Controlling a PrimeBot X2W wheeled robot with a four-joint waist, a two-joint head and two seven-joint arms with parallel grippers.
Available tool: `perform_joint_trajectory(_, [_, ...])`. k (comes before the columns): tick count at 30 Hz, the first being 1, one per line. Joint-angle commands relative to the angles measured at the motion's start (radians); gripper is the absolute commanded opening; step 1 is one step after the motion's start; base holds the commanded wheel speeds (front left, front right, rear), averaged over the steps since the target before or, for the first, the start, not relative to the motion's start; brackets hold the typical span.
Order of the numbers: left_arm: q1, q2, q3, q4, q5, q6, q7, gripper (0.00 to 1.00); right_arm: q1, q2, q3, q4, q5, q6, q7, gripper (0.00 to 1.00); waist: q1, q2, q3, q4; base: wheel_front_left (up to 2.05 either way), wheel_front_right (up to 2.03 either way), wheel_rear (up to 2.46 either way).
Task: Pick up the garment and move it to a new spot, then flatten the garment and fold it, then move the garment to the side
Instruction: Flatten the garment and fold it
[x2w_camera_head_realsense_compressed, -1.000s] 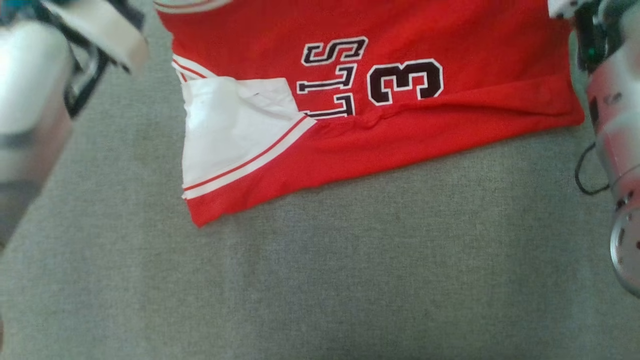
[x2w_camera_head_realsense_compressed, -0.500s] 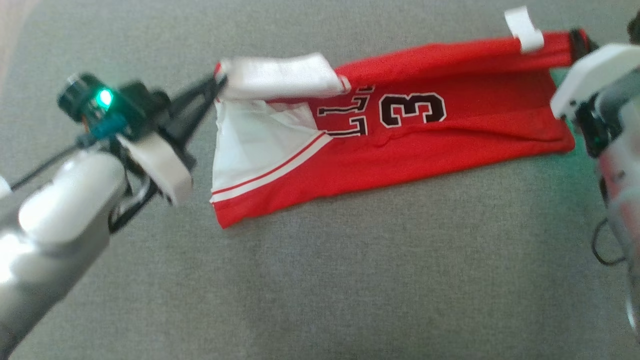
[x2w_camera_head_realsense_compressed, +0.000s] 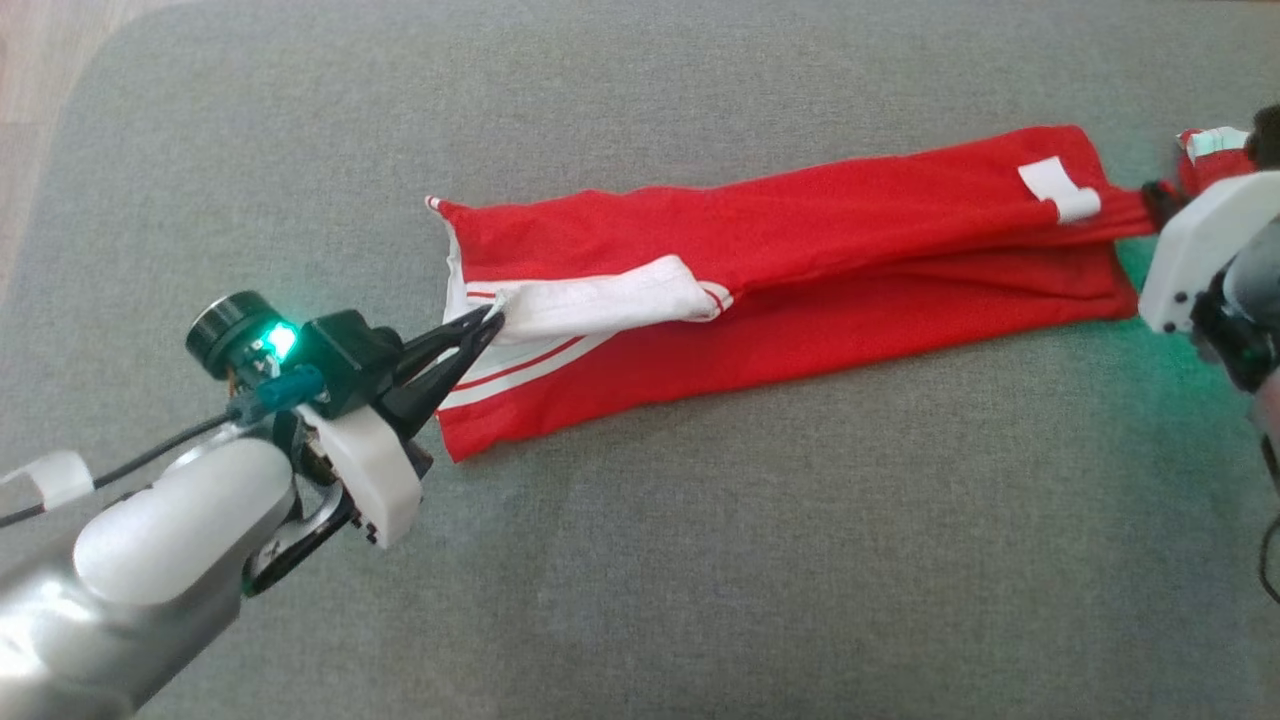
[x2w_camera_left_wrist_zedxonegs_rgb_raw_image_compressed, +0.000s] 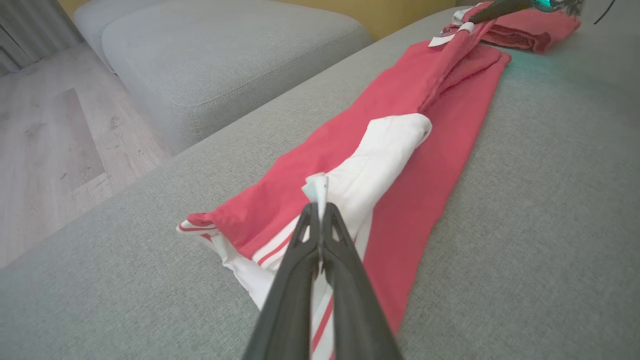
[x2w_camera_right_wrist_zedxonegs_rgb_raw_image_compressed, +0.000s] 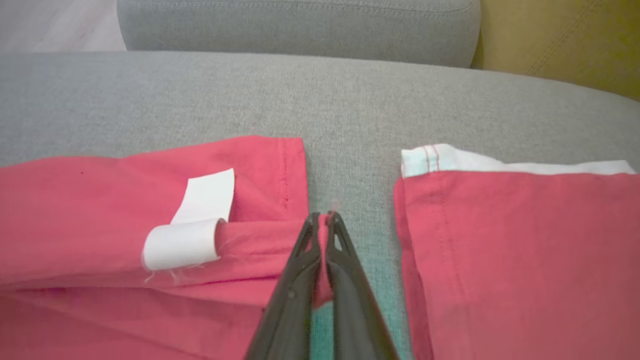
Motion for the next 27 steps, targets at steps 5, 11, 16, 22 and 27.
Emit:
perform_joint_trajectory(5, [-0.021,0.052,0.029,-0.035,0.000,0.020,0.020,0.00,0.043,-0.078,0.073,-0.098,0.041,-0.002,0.065,0.00,0.0000,-0.0001,-0.008,-0.001,0.00,0.00,0.00])
perform_joint_trajectory(11, [-0.013,0.042,0.008,-0.030,0.017,0.024,0.046,0.00,0.084,-0.120,0.122,-0.153,0.071,-0.002,0.124,0.00,0.0000,-0.0001,-0.010,-0.006,0.00,0.00,0.00])
perform_joint_trajectory(16, [-0.007,0.029,-0.003,-0.009,0.030,0.025,0.055,0.00,0.101,-0.126,0.130,-0.174,0.096,-0.002,0.157,0.00,0.0000,-0.0001,-0.004,-0.010,0.00,0.00,0.00])
perform_joint_trajectory(22, [0.004,0.006,-0.008,0.036,0.027,0.027,0.054,0.48,0.105,-0.121,0.109,-0.184,0.108,-0.002,0.162,1.00,0.0000,-0.0001,-0.007,-0.021,0.00,0.00,0.00])
perform_joint_trajectory(27, [0.010,-0.012,0.001,0.071,0.010,0.038,0.044,1.00,0.086,-0.110,0.065,-0.208,0.127,-0.002,0.122,1.00,0.0000,-0.0001,-0.027,-0.030,0.00,0.00,0.00])
